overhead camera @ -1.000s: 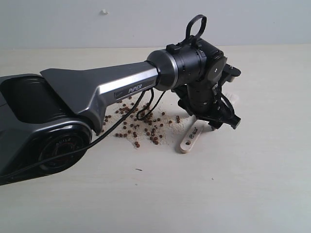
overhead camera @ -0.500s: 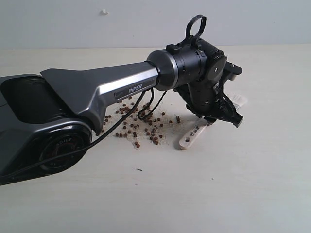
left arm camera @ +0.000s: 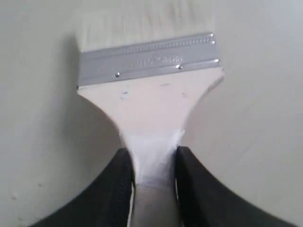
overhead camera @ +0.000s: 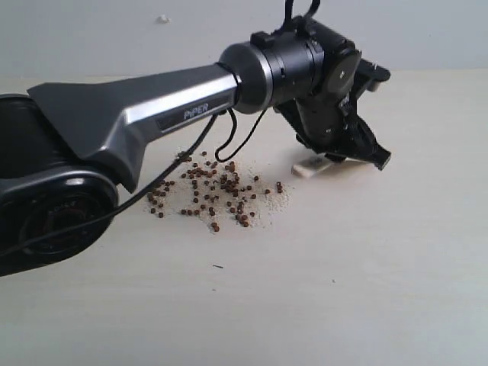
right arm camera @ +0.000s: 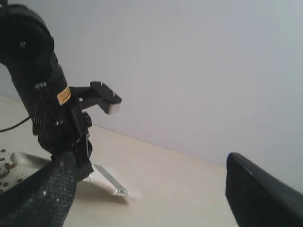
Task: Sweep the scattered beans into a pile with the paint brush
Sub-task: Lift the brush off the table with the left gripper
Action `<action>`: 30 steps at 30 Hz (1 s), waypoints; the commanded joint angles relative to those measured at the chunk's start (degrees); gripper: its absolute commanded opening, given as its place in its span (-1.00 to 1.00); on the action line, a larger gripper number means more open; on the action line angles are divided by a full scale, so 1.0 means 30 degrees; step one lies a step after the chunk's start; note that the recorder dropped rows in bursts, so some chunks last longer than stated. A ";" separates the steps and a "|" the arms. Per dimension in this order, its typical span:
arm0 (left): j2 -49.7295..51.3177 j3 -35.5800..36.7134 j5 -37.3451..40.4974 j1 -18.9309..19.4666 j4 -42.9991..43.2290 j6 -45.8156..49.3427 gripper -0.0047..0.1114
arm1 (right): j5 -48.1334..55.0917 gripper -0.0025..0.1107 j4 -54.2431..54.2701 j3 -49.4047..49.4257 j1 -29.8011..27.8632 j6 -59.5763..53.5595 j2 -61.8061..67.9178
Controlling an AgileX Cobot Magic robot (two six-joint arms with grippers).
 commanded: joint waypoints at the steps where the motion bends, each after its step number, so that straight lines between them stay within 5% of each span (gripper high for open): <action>1: -0.1062 -0.0001 0.0265 -0.0023 0.0307 0.0205 -0.92 | -0.0046 0.44 -0.0096 0.0078 -0.0087 -0.0030 0.0024; 30: -0.2871 -0.0001 0.3410 -0.0035 -0.0322 0.3592 -0.92 | -0.0759 0.44 -0.0657 0.0078 -0.0087 -0.0766 0.0024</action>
